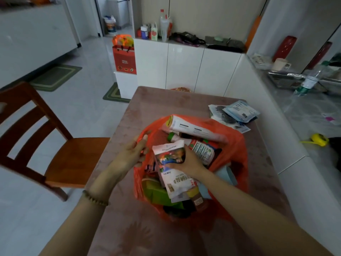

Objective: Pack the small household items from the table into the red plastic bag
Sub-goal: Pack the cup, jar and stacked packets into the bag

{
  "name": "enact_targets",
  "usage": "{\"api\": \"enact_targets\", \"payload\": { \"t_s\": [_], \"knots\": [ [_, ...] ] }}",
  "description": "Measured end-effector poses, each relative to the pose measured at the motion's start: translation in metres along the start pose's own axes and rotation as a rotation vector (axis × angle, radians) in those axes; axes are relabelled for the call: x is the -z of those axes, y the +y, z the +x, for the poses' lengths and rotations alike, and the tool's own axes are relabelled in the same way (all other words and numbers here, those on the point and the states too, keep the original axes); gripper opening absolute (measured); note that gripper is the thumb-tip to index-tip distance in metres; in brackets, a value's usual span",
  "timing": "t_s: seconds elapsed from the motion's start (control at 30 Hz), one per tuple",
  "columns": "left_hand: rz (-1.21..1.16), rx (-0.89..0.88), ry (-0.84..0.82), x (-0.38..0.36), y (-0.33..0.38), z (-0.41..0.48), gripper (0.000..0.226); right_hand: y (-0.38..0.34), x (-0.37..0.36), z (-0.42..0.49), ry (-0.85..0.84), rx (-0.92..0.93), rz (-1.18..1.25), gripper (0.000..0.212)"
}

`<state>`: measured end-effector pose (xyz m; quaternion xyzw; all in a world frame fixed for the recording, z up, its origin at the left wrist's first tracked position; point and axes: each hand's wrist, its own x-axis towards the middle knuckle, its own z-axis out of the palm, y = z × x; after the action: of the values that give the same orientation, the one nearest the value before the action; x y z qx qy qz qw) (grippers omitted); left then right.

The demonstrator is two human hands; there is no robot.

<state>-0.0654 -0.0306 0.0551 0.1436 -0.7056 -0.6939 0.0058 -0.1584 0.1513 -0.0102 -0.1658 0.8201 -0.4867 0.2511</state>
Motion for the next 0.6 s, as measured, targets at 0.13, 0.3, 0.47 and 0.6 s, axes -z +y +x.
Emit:
{"api": "enact_targets", "payload": {
  "t_s": [0.13,0.3,0.47,0.6],
  "knots": [
    [0.050,-0.011,-0.053,0.002,-0.003,-0.005,0.024,0.002,-0.006,-0.005,0.031,0.061,-0.195,0.087],
    [0.129,-0.030,-0.040,-0.003,-0.006,-0.005,0.032,0.006,-0.011,-0.013,0.079,0.108,-0.453,0.109],
    [0.198,-0.009,-0.025,-0.006,-0.010,-0.003,0.045,0.013,-0.017,-0.018,0.086,0.113,-0.486,0.120],
    [0.183,-0.010,-0.013,-0.008,-0.013,-0.003,0.049,0.017,-0.020,-0.017,0.092,0.131,-0.491,0.123]
  ]
}}
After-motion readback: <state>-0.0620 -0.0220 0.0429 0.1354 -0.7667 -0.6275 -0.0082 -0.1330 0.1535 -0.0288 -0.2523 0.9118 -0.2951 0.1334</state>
